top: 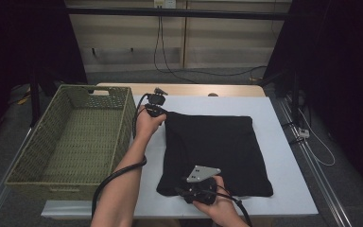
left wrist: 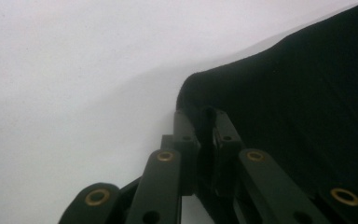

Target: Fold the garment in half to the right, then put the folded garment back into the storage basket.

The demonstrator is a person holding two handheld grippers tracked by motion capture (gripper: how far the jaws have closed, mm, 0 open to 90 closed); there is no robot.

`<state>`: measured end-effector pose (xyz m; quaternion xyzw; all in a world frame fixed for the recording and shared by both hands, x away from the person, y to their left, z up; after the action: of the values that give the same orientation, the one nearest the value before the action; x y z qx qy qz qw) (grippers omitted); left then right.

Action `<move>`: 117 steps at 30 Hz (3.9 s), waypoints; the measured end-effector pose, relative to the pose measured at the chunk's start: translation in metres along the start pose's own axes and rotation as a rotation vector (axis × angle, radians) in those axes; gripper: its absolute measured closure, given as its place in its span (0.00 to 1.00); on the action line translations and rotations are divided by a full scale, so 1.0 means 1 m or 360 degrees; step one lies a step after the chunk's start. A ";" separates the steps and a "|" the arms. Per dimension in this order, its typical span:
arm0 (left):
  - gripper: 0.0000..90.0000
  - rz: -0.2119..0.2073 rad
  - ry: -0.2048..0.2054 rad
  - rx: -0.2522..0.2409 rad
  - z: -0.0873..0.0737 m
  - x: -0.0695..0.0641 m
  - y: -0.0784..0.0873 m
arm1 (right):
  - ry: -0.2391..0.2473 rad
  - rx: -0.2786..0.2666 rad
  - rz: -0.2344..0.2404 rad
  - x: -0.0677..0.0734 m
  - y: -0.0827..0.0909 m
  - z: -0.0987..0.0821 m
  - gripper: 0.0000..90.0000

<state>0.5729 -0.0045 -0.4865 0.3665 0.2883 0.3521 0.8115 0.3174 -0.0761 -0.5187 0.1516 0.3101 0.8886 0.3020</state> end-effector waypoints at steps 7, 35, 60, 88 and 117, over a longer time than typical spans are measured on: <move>0.93 -0.0011 -0.0024 0.0017 0.002 0.001 -0.002 | 0.0001 -0.0012 -0.0027 -0.004 0.001 0.001 0.94; 0.93 -0.0084 0.0054 0.0081 0.018 0.003 0.014 | -0.0137 -0.0181 0.0065 -0.005 0.017 0.024 0.96; 0.93 -0.0044 0.0102 0.0197 0.033 0.024 0.048 | -0.0136 -0.0283 0.0143 0.006 0.013 0.057 0.96; 0.94 0.0045 0.0081 0.0267 0.040 0.043 0.079 | -0.0057 -0.0323 0.0168 0.020 0.012 0.091 0.96; 0.94 0.0075 0.0118 0.0258 0.043 0.064 0.107 | -0.0063 -0.0390 0.0223 0.030 0.012 0.115 0.96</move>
<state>0.6034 0.0802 -0.3906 0.4245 0.3370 0.3600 0.7594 0.3413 -0.0116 -0.4214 0.1524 0.1818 0.9356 0.2614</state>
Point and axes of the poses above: each handheld gripper's, and its own axes: y roughly backward along the jaws, z roughly out of its top, x roughly to its left, the point moved 9 cm from there along -y, roughly forward along the jaws, and after that the axes turned 2 degrees about -y, right-handed, at the moved point
